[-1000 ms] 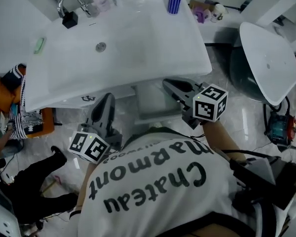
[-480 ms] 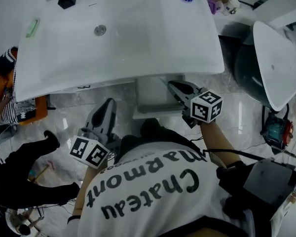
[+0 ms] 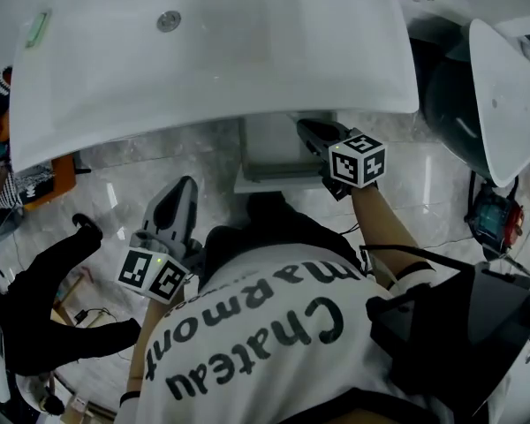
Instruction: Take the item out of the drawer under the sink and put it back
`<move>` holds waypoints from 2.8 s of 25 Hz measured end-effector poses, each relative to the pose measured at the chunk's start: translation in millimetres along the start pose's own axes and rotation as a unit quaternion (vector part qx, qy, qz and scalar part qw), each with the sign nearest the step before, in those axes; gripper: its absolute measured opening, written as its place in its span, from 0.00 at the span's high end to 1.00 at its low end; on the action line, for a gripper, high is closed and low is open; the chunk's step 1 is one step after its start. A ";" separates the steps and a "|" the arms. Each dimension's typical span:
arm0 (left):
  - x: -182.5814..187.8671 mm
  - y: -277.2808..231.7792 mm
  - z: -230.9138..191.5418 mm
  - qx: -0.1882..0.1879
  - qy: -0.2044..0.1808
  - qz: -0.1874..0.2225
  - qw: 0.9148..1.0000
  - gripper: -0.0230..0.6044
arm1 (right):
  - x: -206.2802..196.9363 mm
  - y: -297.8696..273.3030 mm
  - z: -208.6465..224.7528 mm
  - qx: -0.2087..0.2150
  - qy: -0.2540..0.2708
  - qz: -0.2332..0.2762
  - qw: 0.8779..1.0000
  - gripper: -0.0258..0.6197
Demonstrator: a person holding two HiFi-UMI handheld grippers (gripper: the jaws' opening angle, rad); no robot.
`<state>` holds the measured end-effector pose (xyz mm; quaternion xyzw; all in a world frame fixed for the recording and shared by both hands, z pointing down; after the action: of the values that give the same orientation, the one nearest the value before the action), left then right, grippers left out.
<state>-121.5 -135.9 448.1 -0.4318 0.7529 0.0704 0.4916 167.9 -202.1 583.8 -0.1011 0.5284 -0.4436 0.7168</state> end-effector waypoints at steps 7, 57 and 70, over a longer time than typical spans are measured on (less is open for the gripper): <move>-11.1 11.4 -14.0 0.048 0.019 -0.001 0.999 0.95 | -25.0 -28.9 6.8 -0.050 0.039 -0.054 0.997 0.90; -52.3 54.9 -15.2 0.066 0.025 -0.029 0.997 0.95 | -83.9 -72.1 33.9 -0.210 -0.040 -0.229 0.950 0.89; -50.6 157.0 0.0 0.055 0.001 0.018 0.998 0.95 | -65.6 -2.1 -39.6 -0.235 0.038 -0.147 0.960 0.89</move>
<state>-227.2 -9.6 438.6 -0.3908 0.7636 0.0374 0.5126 130.1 -141.8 612.2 -0.3264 0.6237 -0.4106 0.5795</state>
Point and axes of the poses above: the fingertips, and each gripper's own axes: y backward along the fingers, z to its right, x out of its top, the point moved 6 cm from there along y, backward along the fingers, and after that the axes turned 9 degrees about -x, right-handed, at the moved point
